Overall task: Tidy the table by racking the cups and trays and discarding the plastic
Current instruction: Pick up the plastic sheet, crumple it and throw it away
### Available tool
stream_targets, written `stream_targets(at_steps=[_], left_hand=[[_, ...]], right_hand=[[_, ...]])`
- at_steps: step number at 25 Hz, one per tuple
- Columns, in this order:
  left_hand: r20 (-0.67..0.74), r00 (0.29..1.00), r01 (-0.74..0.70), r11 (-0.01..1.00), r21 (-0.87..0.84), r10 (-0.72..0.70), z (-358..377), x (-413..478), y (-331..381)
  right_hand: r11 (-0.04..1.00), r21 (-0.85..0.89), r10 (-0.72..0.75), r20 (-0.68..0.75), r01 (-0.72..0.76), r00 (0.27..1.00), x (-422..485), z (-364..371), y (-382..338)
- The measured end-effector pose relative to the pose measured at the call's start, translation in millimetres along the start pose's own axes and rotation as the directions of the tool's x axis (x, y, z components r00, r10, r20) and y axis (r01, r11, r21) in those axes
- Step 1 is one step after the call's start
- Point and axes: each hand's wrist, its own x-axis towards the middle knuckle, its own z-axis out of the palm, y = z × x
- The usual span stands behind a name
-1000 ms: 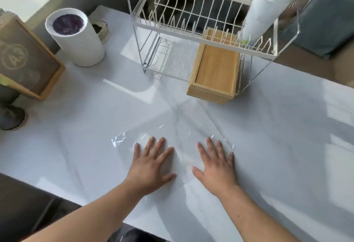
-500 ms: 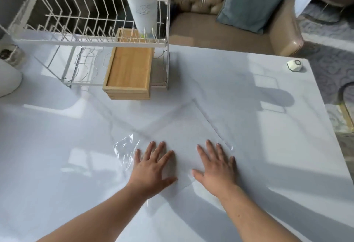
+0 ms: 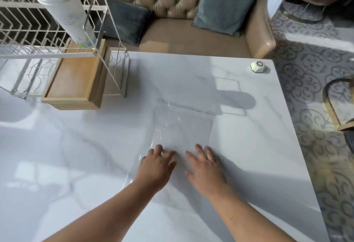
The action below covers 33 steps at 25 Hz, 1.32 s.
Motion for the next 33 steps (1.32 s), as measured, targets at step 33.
stream_targets(at_steps=[33], left_hand=[[0.294, 0.929, 0.350, 0.271, -0.897, -0.226, -126.4, 8.8, -101.7]], right_hand=[[-0.116, 0.961, 0.489, 0.274, -0.250, 0.828, -43.9, -106.2, 18.7]])
